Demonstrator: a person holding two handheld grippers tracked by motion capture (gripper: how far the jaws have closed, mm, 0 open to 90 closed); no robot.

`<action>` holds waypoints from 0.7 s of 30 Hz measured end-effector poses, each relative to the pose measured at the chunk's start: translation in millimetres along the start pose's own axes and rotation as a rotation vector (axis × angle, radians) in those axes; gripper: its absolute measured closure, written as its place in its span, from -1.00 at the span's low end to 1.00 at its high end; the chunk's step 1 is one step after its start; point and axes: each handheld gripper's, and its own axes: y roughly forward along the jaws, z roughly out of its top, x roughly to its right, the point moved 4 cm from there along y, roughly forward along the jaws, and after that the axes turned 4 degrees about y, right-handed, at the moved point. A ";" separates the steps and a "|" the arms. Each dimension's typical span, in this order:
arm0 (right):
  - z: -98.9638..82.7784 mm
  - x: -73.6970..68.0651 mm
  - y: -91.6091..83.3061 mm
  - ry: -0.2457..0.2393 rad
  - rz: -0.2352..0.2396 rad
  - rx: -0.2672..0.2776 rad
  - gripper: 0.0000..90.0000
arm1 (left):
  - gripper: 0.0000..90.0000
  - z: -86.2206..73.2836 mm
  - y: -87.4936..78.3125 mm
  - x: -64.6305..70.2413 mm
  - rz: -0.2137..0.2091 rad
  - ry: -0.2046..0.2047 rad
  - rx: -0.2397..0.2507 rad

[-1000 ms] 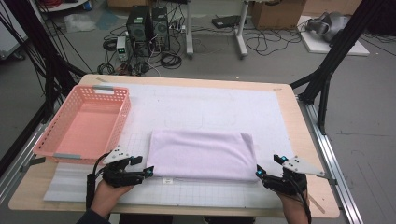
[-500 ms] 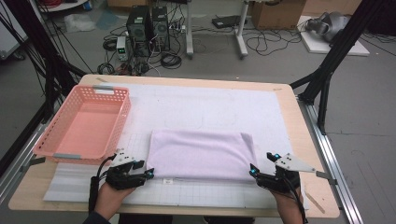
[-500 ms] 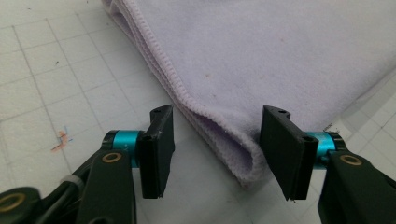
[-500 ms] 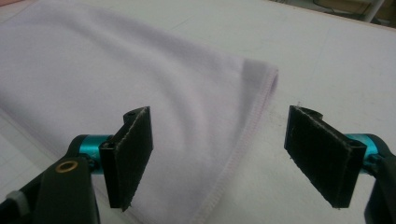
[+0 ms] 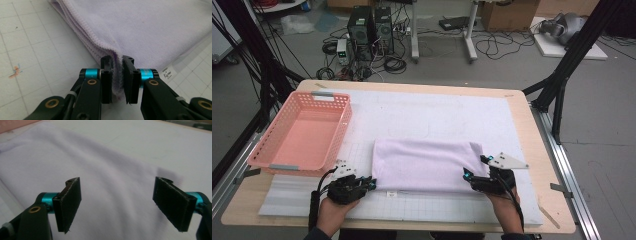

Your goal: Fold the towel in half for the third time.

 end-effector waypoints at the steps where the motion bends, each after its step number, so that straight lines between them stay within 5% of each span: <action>1: 4.0 -1.2 7.1 0.009 0.008 -0.011 -0.57 | 0.77 0.0 0.0 0.0 0.000 0.000 0.000; 4: 18.1 -8.6 30.9 -0.004 0.039 -0.033 -0.60 | 0.78 0.0 0.0 -2.6 -0.025 -0.039 -0.001; 10: 51.1 -32.2 73.4 -0.086 0.078 -0.075 -0.60 | 0.78 -0.3 -0.2 -3.3 -0.034 -0.046 0.004; 21: 85.2 -48.0 121.4 -0.138 0.124 -0.121 -0.61 | 0.77 -0.6 -0.6 -3.4 -0.031 -0.041 0.005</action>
